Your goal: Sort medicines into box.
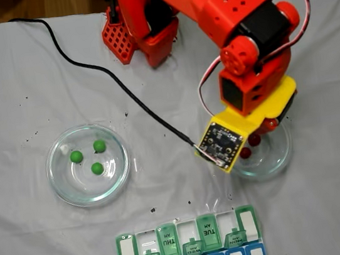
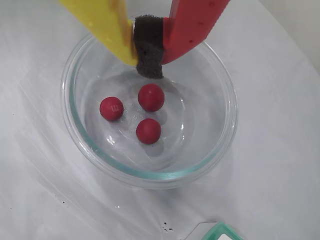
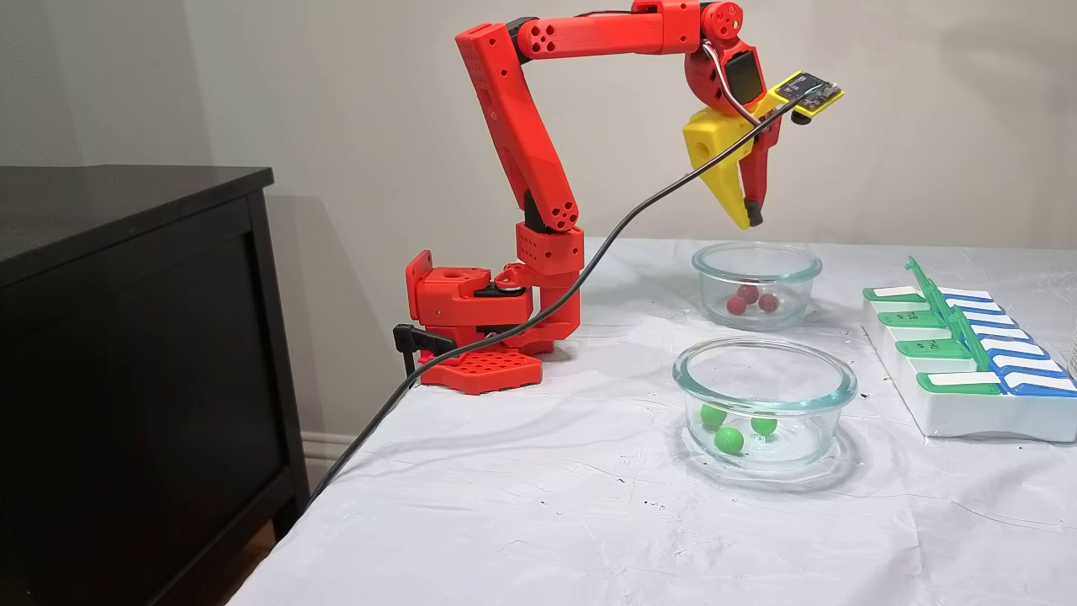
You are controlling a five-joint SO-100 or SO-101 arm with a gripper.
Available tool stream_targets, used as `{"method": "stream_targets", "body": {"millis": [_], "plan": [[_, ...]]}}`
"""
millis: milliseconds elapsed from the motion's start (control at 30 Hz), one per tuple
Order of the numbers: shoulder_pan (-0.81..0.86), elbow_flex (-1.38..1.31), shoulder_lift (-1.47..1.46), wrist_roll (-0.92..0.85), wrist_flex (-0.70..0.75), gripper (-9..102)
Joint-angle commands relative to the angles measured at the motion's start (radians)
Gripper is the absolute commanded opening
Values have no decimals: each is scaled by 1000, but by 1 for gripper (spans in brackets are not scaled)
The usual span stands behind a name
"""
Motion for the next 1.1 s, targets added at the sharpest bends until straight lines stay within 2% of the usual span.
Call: {"method": "stream_targets", "body": {"millis": [0,67,167,267,500,867,1067], "plan": [[3,-11,-2,20,-17,1],[0,6,-2,29,-37,5],[-29,49,2,26,-57,4],[-55,92,15,37,-71,13],[-86,184,41,91,-132,17],[-38,104,-95,144,-155,25],[-21,40,-158,199,-97,28]]}}
